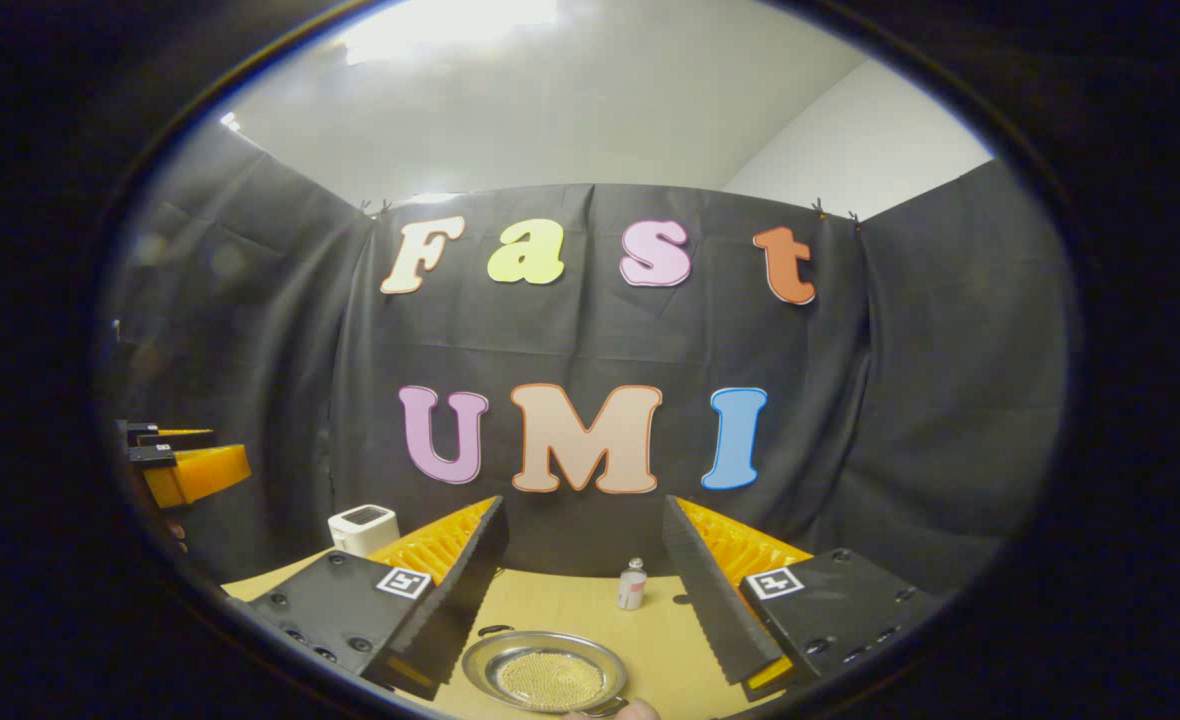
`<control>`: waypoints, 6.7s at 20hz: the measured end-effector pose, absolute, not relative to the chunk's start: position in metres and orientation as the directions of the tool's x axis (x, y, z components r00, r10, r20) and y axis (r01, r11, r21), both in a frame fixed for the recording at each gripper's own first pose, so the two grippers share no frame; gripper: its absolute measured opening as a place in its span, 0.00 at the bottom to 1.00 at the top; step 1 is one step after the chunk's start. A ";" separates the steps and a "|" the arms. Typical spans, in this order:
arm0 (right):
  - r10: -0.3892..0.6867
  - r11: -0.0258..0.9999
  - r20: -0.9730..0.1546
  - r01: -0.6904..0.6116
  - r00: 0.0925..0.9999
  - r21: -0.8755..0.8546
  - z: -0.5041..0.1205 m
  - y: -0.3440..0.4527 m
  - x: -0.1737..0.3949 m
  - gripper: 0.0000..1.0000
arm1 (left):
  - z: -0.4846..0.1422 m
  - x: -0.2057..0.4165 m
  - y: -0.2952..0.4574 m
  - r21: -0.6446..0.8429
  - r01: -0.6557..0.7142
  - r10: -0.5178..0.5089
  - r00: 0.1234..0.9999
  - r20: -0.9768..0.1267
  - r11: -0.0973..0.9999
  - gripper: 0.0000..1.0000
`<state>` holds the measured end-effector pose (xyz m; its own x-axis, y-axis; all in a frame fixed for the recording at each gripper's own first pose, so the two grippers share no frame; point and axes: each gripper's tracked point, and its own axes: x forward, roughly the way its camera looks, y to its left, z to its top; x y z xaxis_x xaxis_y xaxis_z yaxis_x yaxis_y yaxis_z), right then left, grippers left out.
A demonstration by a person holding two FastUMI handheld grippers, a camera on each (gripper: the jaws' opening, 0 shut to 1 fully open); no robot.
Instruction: First push the handle of the pot to place it horizontally, then grasp the pot with both hands and set it on the induction cooktop.
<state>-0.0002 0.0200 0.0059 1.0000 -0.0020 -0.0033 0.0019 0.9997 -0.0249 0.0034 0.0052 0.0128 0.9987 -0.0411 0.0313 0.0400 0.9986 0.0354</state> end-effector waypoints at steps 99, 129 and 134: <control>0.405 0.885 -0.838 -0.386 0.367 0.259 -0.518 -0.040 0.010 0.02 | -0.125 0.087 -0.035 0.142 -0.193 0.228 0.922 -0.312 0.971 0.96; -0.065 0.993 -0.901 0.120 0.429 -0.015 -0.500 -0.099 0.091 0.69 | -0.397 0.127 -0.039 -0.083 0.104 -0.130 0.617 -0.776 0.991 0.97; -0.078 0.981 -0.915 0.193 0.396 -0.001 -0.504 -0.103 0.103 0.69 | -0.442 0.130 -0.039 -0.103 0.084 -0.131 0.528 -0.839 0.991 0.98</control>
<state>0.1027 -0.1030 -0.5043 0.3955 -0.0783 -0.9151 0.1926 0.9813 -0.0007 0.1302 -0.0385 -0.4418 0.5280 -0.1313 -0.8390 0.0835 0.9912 -0.1026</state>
